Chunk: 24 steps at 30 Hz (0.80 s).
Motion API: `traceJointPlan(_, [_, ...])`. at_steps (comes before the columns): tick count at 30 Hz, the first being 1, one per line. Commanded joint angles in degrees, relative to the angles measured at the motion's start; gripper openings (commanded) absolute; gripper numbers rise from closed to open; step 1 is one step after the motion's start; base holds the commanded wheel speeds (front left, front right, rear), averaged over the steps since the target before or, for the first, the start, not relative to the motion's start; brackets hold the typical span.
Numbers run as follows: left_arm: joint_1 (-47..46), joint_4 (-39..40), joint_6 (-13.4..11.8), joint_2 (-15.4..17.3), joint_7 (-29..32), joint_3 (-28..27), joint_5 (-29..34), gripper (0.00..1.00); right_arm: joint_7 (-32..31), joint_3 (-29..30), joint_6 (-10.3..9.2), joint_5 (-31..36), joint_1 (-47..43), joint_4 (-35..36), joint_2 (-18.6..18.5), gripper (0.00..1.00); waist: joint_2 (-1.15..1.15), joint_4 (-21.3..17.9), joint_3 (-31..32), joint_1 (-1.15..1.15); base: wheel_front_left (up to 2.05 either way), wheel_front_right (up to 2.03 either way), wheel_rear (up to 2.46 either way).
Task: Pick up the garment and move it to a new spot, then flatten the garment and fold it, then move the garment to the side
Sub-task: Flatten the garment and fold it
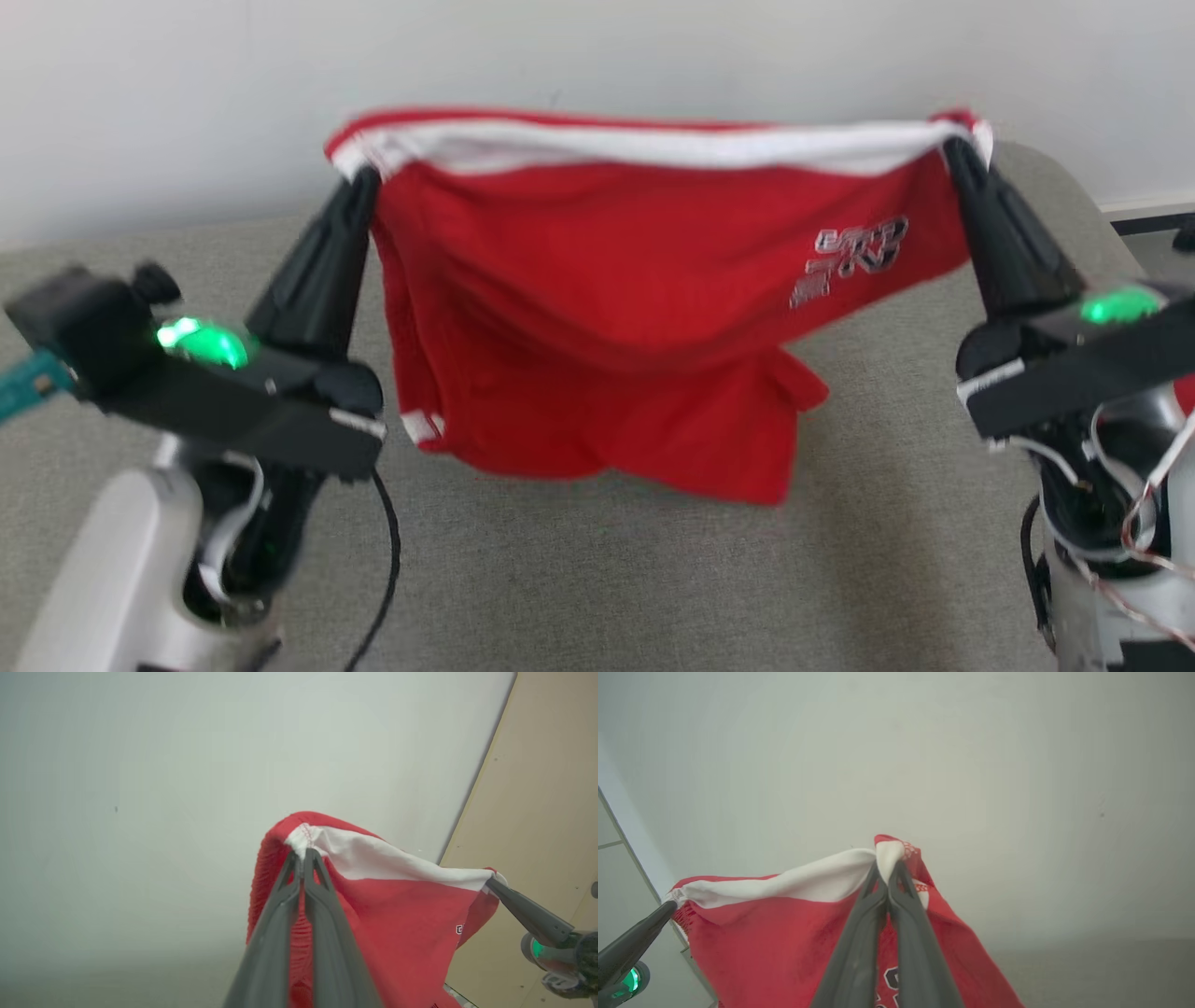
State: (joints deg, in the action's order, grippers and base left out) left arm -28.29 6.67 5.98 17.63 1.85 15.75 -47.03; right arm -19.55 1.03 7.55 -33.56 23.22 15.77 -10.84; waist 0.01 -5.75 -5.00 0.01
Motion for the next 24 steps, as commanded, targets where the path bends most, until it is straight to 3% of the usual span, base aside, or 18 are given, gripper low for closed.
traceJointPlan(1, [-1.7, 0.2, 0.0, 0.2, 0.6, -0.3, -1.2, 0.00, 0.7, -0.3, -0.16, 0.3, 1.7, -0.3, -0.2, 0.00, -0.01, -0.1, 0.0, -0.01, 0.00, 0.00, 0.00])
traceJointPlan(10, [-10.2, 2.0, -0.6, -1.8, 3.4, -1.9, -5.4, 0.00, 4.2, 0.5, -0.16, 0.4, 9.8, -1.3, -1.3, 0.00, -0.01, -0.6, -0.3, -0.01, 0.00, 0.00, 0.00])
traceJointPlan(16, [-13.0, 0.8, -1.4, -1.9, 4.3, -1.6, -4.6, 0.00, 3.4, 0.6, -0.16, 1.3, 11.7, -1.6, -2.5, 0.00, -0.01, -0.9, -1.9, -0.01, 0.00, 0.00, 0.00])
traceJointPlan(24, [-18.9, -7.8, -1.8, -2.6, 3.9, -1.5, -3.8, 0.00, 4.2, -4.4, -0.16, 1.9, 19.0, -10.4, -3.7, 0.00, -0.01, -2.3, -6.8, -0.01, 0.00, 0.00, 0.00])
